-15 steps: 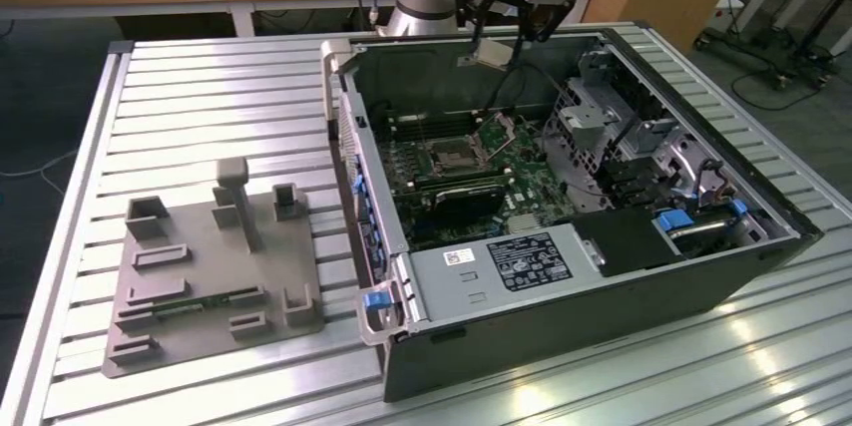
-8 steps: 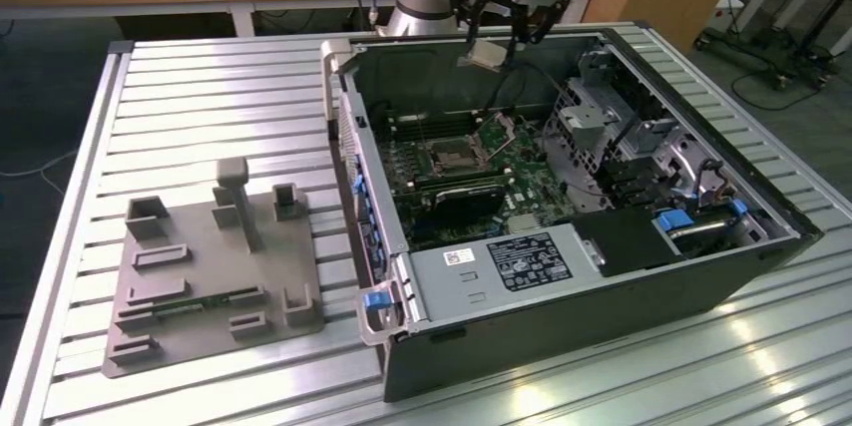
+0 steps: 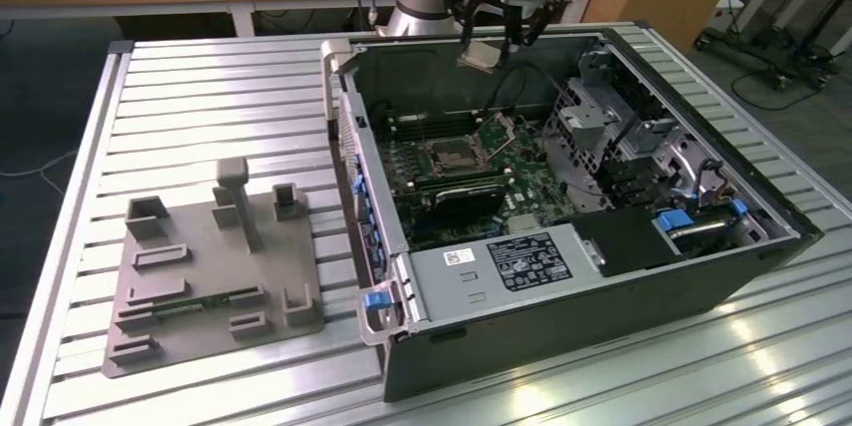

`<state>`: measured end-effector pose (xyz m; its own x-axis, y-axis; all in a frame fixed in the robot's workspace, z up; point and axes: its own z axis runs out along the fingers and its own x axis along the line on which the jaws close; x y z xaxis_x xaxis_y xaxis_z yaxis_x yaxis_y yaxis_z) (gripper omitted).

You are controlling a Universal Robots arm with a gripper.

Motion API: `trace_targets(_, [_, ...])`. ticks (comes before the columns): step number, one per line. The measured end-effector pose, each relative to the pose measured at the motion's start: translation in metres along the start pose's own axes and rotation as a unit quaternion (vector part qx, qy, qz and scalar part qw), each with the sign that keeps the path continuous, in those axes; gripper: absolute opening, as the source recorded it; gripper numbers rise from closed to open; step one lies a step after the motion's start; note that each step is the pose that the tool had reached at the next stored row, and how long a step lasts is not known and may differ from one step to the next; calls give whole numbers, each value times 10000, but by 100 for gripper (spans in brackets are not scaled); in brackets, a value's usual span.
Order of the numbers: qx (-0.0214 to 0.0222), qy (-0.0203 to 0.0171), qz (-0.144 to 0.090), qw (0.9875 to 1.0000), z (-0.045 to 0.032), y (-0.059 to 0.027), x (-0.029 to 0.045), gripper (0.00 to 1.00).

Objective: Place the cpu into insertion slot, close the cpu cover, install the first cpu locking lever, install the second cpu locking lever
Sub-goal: 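Place the cpu into insertion slot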

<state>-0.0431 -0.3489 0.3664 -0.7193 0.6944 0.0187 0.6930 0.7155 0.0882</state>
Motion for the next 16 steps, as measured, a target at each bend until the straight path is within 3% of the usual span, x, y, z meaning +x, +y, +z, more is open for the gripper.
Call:
trace_targets(3, [-6,-23,265,9996,12,-1,0,54])
trace_targets(8, [-12,-55,625,9980,28,-4,1,54])
trace_targets(16, [-21,-98,1103,9938,44,-12,7,54])
